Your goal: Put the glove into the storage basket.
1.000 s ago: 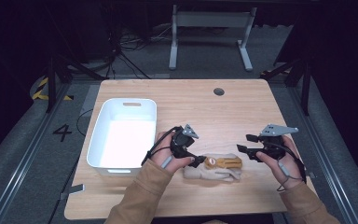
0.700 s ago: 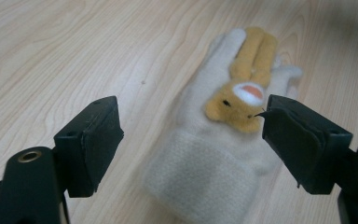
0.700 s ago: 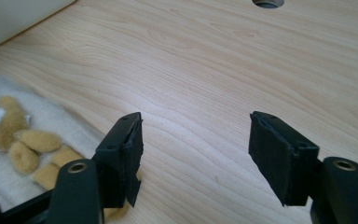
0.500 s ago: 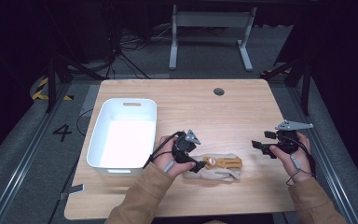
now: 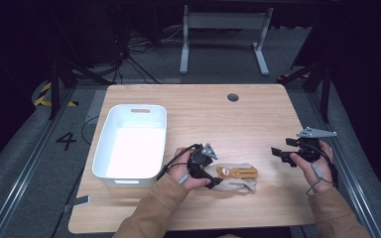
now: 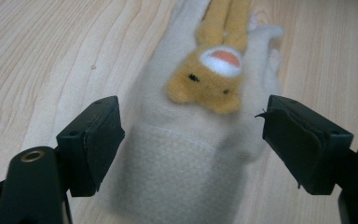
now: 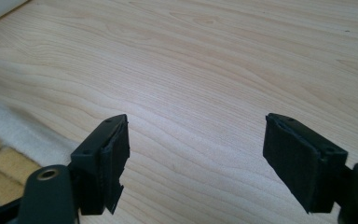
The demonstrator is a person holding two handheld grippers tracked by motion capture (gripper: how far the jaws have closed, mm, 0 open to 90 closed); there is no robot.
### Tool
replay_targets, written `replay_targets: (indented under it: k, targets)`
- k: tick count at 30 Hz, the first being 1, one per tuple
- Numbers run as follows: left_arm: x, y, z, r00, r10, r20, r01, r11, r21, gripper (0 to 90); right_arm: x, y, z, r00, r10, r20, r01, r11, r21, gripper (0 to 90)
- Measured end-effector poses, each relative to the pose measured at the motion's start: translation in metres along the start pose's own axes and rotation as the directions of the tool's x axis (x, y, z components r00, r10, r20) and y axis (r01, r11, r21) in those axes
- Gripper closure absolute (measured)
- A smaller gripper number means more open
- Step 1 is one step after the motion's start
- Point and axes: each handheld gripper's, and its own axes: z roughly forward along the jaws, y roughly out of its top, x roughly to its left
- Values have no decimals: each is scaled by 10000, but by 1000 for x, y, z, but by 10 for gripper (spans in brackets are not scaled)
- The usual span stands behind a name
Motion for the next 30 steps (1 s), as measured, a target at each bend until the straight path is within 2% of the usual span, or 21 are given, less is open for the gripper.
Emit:
replay_targets:
  k: [1,5,17,25,30]
  targets:
    - [0,-1,2,9999,44,106,-45,10000,66,206,0,0,0,10000,-32,-7,32,10000,-3,235]
    - [-1,-2,13,9991,414,114,-418,9984,382,196,1,0,-1,9999,-143,-13,142,9996,-253,260]
    - [-3,-5,25,9956,926,105,-930,9944,497,159,3,0,1,9996,-203,-208,199,9996,-186,256]
    - [-3,-7,34,9956,922,-188,-909,9942,573,156,4,0,3,9992,-275,-278,269,9994,-207,257]
    - [-3,-6,40,9957,898,-207,-885,9945,557,149,4,0,3,9993,-277,-252,272,9994,-213,256]
